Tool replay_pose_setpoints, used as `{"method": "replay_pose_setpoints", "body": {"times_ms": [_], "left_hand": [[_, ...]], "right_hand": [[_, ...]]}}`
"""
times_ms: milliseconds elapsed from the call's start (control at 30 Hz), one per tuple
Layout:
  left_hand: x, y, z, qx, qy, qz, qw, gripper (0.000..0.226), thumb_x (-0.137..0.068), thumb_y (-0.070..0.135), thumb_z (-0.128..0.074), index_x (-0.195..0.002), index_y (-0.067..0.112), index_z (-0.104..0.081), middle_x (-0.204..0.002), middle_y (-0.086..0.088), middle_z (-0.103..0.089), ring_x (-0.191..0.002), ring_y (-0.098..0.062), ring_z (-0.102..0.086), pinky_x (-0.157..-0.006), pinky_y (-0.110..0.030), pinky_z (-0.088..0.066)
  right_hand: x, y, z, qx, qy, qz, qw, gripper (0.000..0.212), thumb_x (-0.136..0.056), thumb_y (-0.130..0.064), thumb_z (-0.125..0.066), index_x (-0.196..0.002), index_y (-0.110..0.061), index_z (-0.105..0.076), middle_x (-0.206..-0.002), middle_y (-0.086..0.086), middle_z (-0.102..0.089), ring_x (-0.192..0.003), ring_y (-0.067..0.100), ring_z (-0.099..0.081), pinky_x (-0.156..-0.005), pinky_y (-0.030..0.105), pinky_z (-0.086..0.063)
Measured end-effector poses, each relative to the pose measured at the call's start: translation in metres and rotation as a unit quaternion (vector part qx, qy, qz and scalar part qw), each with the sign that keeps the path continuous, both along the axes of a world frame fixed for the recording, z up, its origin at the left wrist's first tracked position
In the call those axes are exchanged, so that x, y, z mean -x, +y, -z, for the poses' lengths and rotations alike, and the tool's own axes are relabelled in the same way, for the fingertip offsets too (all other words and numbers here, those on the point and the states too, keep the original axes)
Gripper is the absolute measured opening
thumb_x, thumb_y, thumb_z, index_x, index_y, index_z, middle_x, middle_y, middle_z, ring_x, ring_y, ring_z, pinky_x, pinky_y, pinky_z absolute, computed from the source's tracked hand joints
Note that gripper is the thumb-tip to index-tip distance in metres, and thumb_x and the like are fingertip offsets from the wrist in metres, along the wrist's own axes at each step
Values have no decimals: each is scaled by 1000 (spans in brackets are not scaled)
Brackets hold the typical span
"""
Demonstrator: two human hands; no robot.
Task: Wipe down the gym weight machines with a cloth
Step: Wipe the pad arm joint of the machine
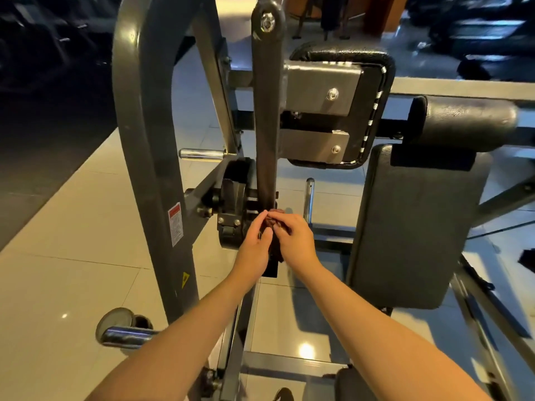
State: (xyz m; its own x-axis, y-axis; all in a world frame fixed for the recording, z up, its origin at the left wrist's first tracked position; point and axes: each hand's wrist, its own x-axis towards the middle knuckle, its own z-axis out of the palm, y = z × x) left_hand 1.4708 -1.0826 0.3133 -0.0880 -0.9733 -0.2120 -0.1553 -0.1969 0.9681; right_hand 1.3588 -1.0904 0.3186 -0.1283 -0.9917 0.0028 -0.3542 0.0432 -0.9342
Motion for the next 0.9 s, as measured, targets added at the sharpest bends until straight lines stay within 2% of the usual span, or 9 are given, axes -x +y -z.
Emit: {"method": "replay_pose_setpoints", "body": {"times_ms": [67, 167, 267, 400, 533, 667, 733, 833, 900], "left_hand": [[4, 6, -3, 15, -24, 19, 999, 43, -108, 29, -43, -149, 39, -38, -143, 13, -48, -128, -6, -49, -102, -24, -42], [14, 21, -9, 45, -50, 35, 997, 30, -103, 24, -55, -131, 35, -50, -122, 12, -61, -113, -5, -60, -94, -24, -51], [28, 44, -15, 77, -69, 65, 993, 15, -98, 23, -64, -111, 29, -58, -102, 11, -65, -94, -2, -64, -77, -13, -52], [42, 81, 0, 116, -112, 133, 978, 6, -95, 25, -69, -98, 22, -64, -96, 5, -65, -89, -3, -62, -76, -13, -48], [45, 127, 17, 137, -145, 190, 961, 5, -94, 27, -69, -91, 24, -68, -91, 5, -63, -90, -4, -59, -78, -20, -46], [48, 189, 24, 124, -123, 202, 964, 9, -93, 19, -70, -86, 24, -67, -88, 16, -62, -87, 4, -57, -74, -10, -39], [50, 220, 29, 104, -112, 218, 964, 10, -95, 19, -67, -87, 25, -67, -85, 19, -64, -82, 11, -58, -70, -5, -39], [53, 261, 40, 72, -117, 239, 961, 9, -95, 26, -64, -88, 30, -69, -86, 17, -67, -82, 4, -61, -73, -16, -47], [56, 283, 45, 63, -133, 259, 954, 11, -95, 31, -62, -87, 32, -71, -86, 17, -69, -83, 0, -62, -77, -26, -53]], "right_hand": [[5, 17, -10, -10, -61, 19, 998, 31, -102, -13, -54, -121, -30, -72, -120, -8, -66, -113, 6, -61, -101, 24, -50], [16, 54, -17, -32, -120, 70, 990, 34, -103, -10, -50, -118, -33, -71, -117, -10, -69, -108, 3, -63, -99, 29, -54], [34, 92, -14, -39, -115, 126, 985, 32, -103, -12, -52, -119, -33, -70, -118, -11, -68, -112, 7, -61, -102, 35, -53], [53, 152, 3, -48, -73, 184, 979, 29, -99, -15, -56, -117, -35, -69, -116, -8, -68, -109, 10, -63, -98, 43, -55], [48, 217, 19, -55, -78, 248, 964, 23, -101, -20, -57, -118, -30, -68, -115, -6, -68, -107, 9, -64, -96, 37, -55], [32, 283, 27, -63, -77, 309, 946, 22, -102, -18, -56, -120, -21, -67, -114, -3, -68, -106, 12, -63, -88, 26, -52], [27, 313, 30, -74, -85, 338, 934, 26, -101, -11, -53, -120, -22, -66, -115, -2, -68, -107, 13, -64, -93, 31, -54], [23, 359, 34, -100, -77, 369, 921, 34, -99, -6, -49, -119, -27, -66, -116, -7, -67, -110, 13, -63, -99, 36, -54], [26, 387, 35, -110, -72, 404, 905, 32, -99, -9, -49, -118, -28, -66, -117, -7, -67, -111, 13, -62, -99, 35, -54]]}}
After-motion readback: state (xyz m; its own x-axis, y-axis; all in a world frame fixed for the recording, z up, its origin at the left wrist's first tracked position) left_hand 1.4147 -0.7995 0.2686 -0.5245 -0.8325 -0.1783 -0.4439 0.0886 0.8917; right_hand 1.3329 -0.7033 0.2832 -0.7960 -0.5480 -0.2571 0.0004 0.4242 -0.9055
